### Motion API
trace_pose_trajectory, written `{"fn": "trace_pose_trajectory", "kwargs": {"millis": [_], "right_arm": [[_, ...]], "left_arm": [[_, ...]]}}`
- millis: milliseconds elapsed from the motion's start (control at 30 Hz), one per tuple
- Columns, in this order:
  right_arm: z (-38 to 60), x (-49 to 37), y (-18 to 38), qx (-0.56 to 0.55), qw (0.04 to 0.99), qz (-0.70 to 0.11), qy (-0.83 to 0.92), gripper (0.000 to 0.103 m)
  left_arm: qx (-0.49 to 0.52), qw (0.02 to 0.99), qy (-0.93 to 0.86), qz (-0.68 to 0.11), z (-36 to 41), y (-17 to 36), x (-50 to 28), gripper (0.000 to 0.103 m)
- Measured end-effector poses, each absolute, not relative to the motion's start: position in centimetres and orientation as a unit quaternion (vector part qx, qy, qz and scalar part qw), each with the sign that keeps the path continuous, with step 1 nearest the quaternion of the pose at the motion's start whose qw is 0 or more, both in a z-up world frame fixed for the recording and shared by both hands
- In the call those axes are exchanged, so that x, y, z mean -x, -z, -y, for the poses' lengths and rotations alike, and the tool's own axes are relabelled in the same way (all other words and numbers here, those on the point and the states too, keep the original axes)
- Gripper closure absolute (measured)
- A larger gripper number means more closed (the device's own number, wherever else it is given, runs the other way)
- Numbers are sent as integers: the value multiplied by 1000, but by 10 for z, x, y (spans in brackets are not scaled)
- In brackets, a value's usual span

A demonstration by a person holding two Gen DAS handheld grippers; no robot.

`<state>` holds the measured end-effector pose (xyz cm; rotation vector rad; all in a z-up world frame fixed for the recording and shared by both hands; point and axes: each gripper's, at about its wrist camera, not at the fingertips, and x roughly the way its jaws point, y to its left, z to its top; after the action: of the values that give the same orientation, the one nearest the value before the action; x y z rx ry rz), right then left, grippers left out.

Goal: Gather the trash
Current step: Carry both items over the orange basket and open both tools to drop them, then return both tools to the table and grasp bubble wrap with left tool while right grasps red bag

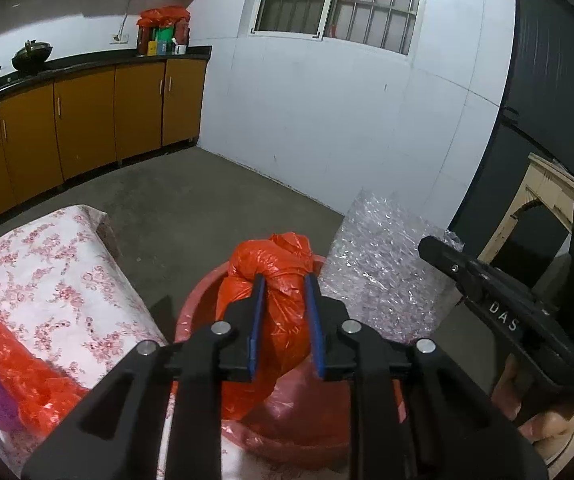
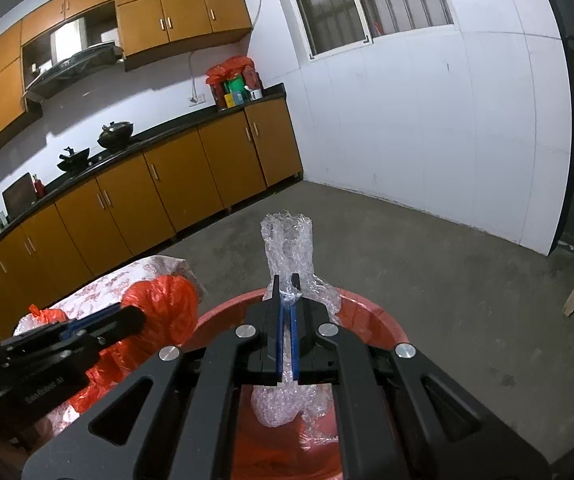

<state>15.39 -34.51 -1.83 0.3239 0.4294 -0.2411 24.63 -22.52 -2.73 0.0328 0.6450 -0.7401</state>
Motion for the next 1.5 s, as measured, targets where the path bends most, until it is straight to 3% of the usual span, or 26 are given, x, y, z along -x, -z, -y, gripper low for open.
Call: {"fn": "trace_pose_trajectory", "kwargs": {"millis": [133, 200, 267, 667, 1033, 1233, 1500], "right_arm": [[352, -152, 20, -168, 955, -213, 121, 93], [356, -150, 21, -172, 954, -211, 124, 70], [359, -146, 20, -178, 954, -206, 129, 62], [341, -138, 9, -148, 961, -199, 119, 60], [282, -137, 2, -123, 970, -203, 51, 55], [234, -146, 5, -100, 970, -220, -5, 55], [179, -161, 21, -77, 963, -252, -59, 56]], "left_arm": [[-10, 883, 348, -314, 223, 29, -248, 60], [-4, 883, 344, -319, 220, 30, -250, 58], [2, 882, 342, -323, 217, 31, -252, 53], [6, 906, 300, -300, 174, 14, -231, 33], [5, 953, 194, -233, 62, -20, -169, 23], [7, 970, 92, -224, -12, -14, -147, 22], [39, 963, 9, -267, -87, 11, -152, 22]]}}
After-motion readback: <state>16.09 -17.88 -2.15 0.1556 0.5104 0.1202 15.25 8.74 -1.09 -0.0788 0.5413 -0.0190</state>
